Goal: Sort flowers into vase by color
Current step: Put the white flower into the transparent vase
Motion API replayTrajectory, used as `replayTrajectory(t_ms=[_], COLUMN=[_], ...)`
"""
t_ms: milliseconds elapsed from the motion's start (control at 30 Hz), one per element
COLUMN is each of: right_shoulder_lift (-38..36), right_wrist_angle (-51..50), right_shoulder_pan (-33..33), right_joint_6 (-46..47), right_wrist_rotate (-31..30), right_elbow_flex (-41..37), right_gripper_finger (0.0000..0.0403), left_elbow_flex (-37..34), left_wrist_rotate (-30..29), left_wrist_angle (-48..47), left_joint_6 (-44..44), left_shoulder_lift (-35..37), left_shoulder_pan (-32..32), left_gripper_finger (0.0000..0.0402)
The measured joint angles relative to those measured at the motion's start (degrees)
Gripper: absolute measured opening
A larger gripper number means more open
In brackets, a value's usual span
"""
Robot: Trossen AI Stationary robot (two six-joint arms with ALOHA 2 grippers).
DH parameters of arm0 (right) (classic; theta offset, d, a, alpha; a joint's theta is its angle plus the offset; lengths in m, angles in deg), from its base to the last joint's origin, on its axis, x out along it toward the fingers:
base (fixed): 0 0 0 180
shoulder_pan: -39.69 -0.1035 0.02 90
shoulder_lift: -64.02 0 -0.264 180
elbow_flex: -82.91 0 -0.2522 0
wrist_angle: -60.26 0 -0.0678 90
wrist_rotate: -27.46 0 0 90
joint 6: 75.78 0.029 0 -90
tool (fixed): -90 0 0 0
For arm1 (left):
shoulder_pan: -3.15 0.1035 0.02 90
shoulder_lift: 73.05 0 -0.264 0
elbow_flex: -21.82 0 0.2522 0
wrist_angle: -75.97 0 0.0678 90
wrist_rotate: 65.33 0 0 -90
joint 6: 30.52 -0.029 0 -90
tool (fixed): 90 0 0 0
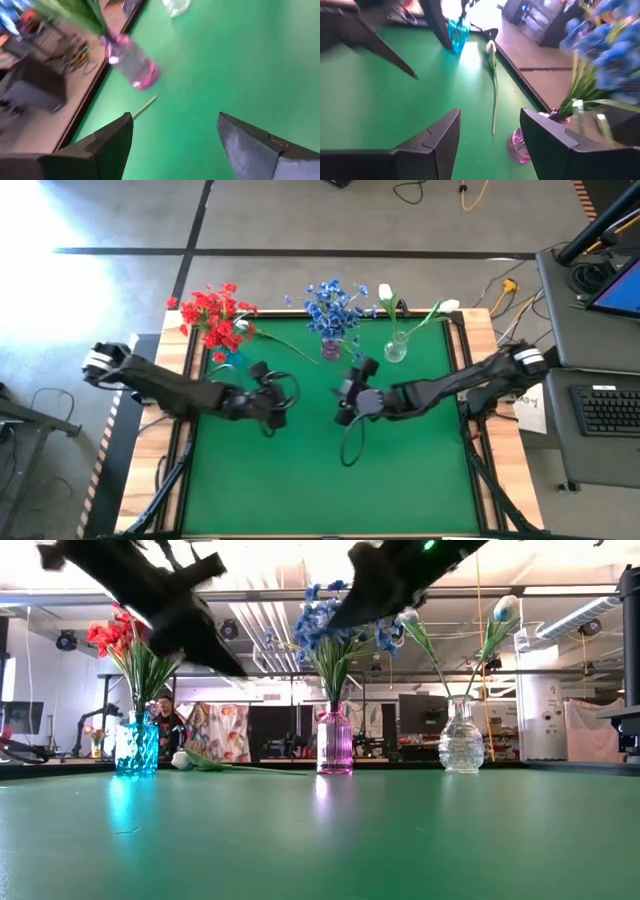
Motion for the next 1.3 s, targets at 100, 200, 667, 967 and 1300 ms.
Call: replayTrajectory(t_ms=[100,200,667,967,1300], right_shoulder_lift=[-3.78,-6.22,-7.56,-7.56,-7.56], right_wrist_angle=[0.28,0.15,-0.57,-0.57,-0.56], right_shoulder_pan=[-0.98,-1.72,-2.63,-2.62,-2.61], right_joint_6=[-0.12,-1.06,-2.22,-3.48,-3.05], right_wrist_rotate=[-0.63,-0.78,-0.79,-0.79,-0.79], right_elbow_flex=[-1.89,-2.96,-3.62,-3.69,-3.69], right_gripper_finger=[0.0199,0.0199,0.0199,0.0199,0.0199], left_elbow_flex=[-0.23,-1.00,-1.20,-1.14,-1.14], left_wrist_rotate=[0.05,0.16,14.67,14.82,17.92], left_wrist_angle=[2.46,6.61,19.65,19.66,22.66], left_joint_6=[-1.40,-5.85,-35.78,-48.07,-53.61], left_shoulder_lift=[-6.29,-11.97,-21.81,-21.75,-21.79], left_shoulder_pan=[5.00,9.87,26.54,32.25,37.12], left_gripper_finger=[0.0272,0.0272,0.0272,0.0272,0.0272])
